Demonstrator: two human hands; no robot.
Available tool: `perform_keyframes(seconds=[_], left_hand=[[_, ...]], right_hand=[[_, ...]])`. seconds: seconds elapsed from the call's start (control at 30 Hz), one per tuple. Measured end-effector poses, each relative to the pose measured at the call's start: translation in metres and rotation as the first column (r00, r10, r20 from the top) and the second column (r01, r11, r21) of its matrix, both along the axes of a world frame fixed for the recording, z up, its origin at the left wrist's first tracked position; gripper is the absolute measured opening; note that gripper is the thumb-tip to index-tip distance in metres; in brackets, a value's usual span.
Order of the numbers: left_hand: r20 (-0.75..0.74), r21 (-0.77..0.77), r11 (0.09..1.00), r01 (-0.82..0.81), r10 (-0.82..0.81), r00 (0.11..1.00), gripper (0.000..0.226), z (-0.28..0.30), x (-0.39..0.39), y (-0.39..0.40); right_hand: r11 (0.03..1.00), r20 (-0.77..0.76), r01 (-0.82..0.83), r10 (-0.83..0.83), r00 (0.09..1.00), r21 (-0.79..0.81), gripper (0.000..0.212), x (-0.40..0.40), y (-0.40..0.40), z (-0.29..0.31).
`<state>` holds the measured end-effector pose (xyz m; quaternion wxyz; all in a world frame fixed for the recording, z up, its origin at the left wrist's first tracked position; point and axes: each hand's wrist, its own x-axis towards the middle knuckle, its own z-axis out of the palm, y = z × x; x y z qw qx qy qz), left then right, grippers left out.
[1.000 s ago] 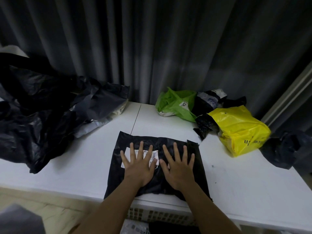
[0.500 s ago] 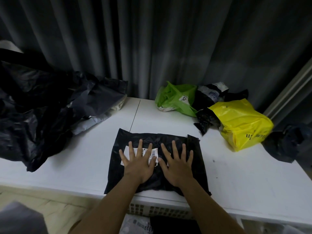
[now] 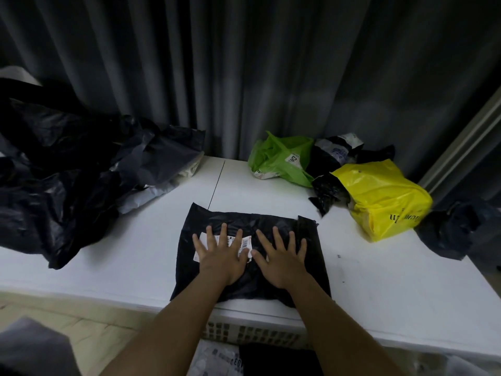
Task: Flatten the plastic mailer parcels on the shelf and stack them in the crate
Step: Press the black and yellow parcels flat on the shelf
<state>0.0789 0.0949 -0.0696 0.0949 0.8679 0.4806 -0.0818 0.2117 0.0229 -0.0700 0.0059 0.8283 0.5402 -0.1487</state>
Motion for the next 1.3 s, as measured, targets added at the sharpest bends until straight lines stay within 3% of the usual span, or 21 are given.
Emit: perform_keyframes(seconds=[0.13, 0.23, 0.27, 0.33, 0.4, 0.43, 0.5, 0.57, 0.7, 0.8, 0.97, 1.07, 1.23, 1.3], left_hand=[[0.003, 0.143, 0.984, 0.105, -0.107, 0.994, 0.057, 0.020, -0.009, -0.010], [0.036, 0.213, 0.959, 0.187, -0.199, 0.979, 0.053, 0.027, -0.029, -0.022], [0.025, 0.211, 0.954, 0.213, -0.223, 0.974, 0.060, 0.027, -0.036, -0.027], [-0.018, 0.184, 0.942, 0.280, -0.282, 0.959, 0.096, 0.029, -0.054, -0.036], [-0.043, 0.153, 0.946, 0.286, -0.283, 0.958, 0.126, 0.030, -0.072, -0.040], [-0.053, 0.154, 0.945, 0.288, -0.283, 0.958, 0.126, 0.030, -0.082, -0.042], [-0.115, 0.201, 0.920, 0.336, -0.318, 0.941, 0.102, 0.033, -0.098, -0.047], [-0.189, 0.316, 0.859, 0.404, -0.360, 0.914, 0.068, 0.034, -0.111, -0.051], [-0.203, 0.445, 0.793, 0.417, -0.364, 0.909, 0.048, 0.037, -0.119, -0.057], [-0.246, 0.408, 0.832, 0.377, -0.297, 0.923, 0.023, 0.061, -0.115, -0.068], [-0.303, 0.374, 0.912, 0.169, -0.052, 0.952, 0.032, 0.074, -0.122, -0.052], [-0.297, 0.381, 0.912, 0.150, -0.033, 0.954, 0.032, 0.074, -0.123, -0.047], [-0.377, 0.212, 0.964, 0.158, -0.068, 0.924, 0.030, 0.061, -0.105, -0.052], [-0.371, 0.061, 0.997, 0.041, -0.015, 0.928, 0.062, 0.060, -0.098, -0.051]], right_hand=[[0.989, -0.030, -0.078, 0.082, 0.996, 0.123, 0.059, 0.005, -0.015, 0.018], [0.958, 0.058, -0.192, 0.184, 0.981, 0.212, 0.070, -0.002, -0.044, 0.030], [0.947, 0.101, -0.243, 0.226, 0.969, 0.211, 0.077, -0.004, -0.054, 0.032], [0.932, 0.159, -0.318, 0.292, 0.943, 0.173, 0.080, -0.004, -0.076, 0.037], [0.916, 0.221, -0.377, 0.343, 0.913, 0.138, 0.069, -0.003, -0.094, 0.035], [0.906, 0.268, -0.399, 0.354, 0.896, 0.140, 0.061, -0.003, -0.102, 0.033], [0.887, 0.362, -0.433, 0.355, 0.862, 0.162, 0.049, -0.003, -0.115, 0.032], [0.875, 0.422, -0.454, 0.352, 0.835, 0.168, 0.053, -0.006, -0.123, 0.029], [0.888, 0.504, -0.419, 0.278, 0.818, 0.190, 0.059, -0.010, -0.128, 0.029], [0.917, 0.489, -0.349, 0.218, 0.845, 0.195, 0.059, -0.010, -0.129, 0.033], [0.950, 0.412, -0.192, 0.078, 0.908, 0.245, 0.053, 0.009, -0.139, 0.038], [0.961, 0.450, -0.155, 0.036, 0.892, 0.230, 0.044, 0.013, -0.149, 0.042], [0.988, 0.292, -0.123, 0.147, 0.945, -0.097, 0.010, 0.011, -0.149, 0.052], [0.991, 0.262, -0.087, 0.111, 0.959, -0.102, 0.041, 0.011, -0.146, 0.060]])
